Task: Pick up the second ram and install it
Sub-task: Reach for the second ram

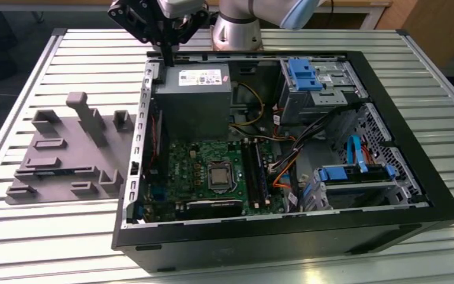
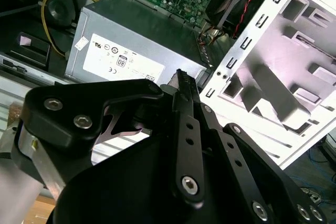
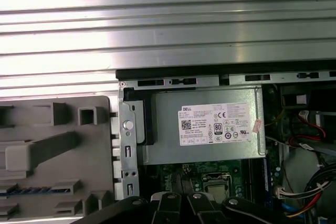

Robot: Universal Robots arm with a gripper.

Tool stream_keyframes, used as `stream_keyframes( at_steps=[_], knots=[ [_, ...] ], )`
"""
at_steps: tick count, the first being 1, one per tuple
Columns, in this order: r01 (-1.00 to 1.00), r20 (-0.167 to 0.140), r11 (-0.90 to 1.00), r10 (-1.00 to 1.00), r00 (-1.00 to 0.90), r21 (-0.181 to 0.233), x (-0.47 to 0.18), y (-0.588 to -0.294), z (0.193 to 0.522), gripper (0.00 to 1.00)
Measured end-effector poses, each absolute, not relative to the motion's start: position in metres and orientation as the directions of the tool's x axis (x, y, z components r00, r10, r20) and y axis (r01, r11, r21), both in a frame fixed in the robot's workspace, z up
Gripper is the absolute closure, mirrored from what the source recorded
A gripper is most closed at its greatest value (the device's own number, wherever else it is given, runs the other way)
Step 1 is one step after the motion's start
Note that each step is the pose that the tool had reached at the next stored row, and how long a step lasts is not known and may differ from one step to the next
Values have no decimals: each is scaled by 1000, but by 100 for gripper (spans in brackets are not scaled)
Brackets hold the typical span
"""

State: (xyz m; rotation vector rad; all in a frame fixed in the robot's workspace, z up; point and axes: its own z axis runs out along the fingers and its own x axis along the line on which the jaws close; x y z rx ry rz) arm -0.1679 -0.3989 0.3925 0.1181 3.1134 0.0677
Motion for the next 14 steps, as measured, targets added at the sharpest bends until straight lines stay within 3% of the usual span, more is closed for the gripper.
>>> stream_keyframes(
  at_steps=[14],
  knots=[
    [75, -24, 996, 76, -997, 44, -175, -399, 392, 89]
  ],
)
